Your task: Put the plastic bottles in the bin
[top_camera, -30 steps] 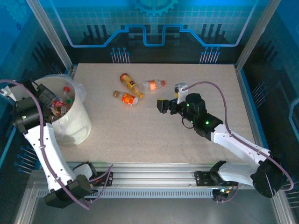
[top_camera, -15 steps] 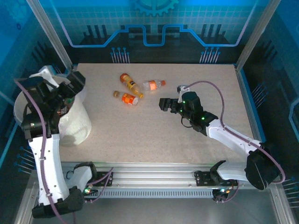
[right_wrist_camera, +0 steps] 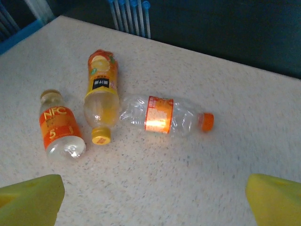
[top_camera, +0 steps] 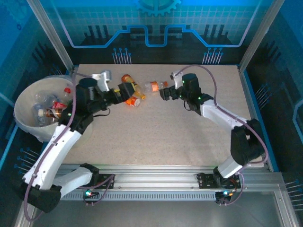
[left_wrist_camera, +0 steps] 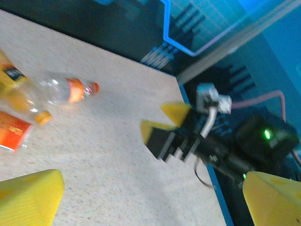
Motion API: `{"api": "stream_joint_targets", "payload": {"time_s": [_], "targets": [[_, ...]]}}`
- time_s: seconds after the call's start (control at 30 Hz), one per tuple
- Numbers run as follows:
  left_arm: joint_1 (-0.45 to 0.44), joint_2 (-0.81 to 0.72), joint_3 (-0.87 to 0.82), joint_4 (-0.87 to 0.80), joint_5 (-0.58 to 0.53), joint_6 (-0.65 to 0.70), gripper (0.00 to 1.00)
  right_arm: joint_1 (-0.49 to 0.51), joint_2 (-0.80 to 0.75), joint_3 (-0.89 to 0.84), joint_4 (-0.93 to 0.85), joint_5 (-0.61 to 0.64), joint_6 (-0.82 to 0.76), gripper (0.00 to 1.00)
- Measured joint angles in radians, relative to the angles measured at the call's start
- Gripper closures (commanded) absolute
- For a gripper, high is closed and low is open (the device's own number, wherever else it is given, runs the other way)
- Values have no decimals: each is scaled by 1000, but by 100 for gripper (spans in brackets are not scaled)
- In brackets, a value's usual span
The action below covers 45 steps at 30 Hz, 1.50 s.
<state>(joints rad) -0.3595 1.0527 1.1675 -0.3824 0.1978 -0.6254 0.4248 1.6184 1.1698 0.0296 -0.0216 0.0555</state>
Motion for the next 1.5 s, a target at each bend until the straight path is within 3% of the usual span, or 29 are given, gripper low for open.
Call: {"api": "stream_joint_targets", "payload": {"time_s": [0.1,0.3,0.47,0.63,1.1,1.37,1.5], "targets": [[-60,47,-29,31,-24,-25,1,-29,124,119,-54,-99,-171,3],[-69,81,-91,43,-107,-62,1,-68,440,506,-314,-264,-472,2],[-69,82,-93,36,-180,-65,1,-77,653,777,-518,-299,-682,1],[-69,95,-93,23,-234,-58,1,-76,795,926,-603,-277,-816,1],[-66,143,-93,-10,-291,-49,1,-28,1050,1233,-599,-176,-922,5],[-66,145,-93,-14,-292,-49,1,12,1080,1292,-598,-130,-955,32],[-66,144,-97,-12,-292,-49,1,14,1038,1198,-555,-131,-927,36]]}}
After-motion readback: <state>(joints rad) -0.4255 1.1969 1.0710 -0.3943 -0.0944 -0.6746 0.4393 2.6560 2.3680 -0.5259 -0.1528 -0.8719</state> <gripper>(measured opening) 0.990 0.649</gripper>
